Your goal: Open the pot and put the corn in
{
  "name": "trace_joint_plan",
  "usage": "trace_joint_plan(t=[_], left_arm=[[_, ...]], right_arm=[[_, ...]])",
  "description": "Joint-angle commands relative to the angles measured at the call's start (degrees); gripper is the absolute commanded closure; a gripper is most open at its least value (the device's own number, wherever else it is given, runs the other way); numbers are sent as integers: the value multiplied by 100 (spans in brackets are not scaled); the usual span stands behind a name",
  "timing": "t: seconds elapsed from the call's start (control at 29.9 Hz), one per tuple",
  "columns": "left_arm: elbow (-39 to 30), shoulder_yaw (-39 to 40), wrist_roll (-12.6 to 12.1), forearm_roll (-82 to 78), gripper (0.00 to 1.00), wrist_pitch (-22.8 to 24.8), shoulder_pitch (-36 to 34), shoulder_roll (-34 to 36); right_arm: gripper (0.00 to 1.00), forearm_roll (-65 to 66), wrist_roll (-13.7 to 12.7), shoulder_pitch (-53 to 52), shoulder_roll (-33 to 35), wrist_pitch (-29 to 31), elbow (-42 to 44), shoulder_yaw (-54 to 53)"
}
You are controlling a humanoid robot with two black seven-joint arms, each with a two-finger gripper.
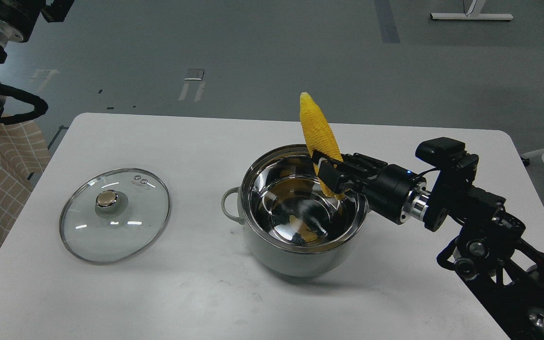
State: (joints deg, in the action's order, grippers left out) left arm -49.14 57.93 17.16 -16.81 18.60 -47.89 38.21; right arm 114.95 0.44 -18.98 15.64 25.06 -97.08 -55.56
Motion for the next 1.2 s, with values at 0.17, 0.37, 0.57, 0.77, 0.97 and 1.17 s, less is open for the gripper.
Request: trace_joint_plan(t=[0.17,0.37,0.57,0.77,0.97,1.17], left_arm=[[1,-1,-2,3,2,12,-10,28],[1,-18,-11,-6,2,12,8,-16],[1,-27,-20,-6,2,12,-1,-16],[1,-27,-20,-6,2,21,-1,11],[1,-19,-11,-6,2,21,-1,2],[1,8,7,3,2,39,8,11]], right_arm=[[60,45,-18,-80,62,25,5,660],[19,36,-18,-89,247,25,-21,599],[6,18,-18,-54,255,25,-39,625],[6,27,-18,-45,256,25,-30,608],[3,-8,8,-124,177,-54,-56,91],[2,-341,44,-527,-332,-63,-56,-1289]])
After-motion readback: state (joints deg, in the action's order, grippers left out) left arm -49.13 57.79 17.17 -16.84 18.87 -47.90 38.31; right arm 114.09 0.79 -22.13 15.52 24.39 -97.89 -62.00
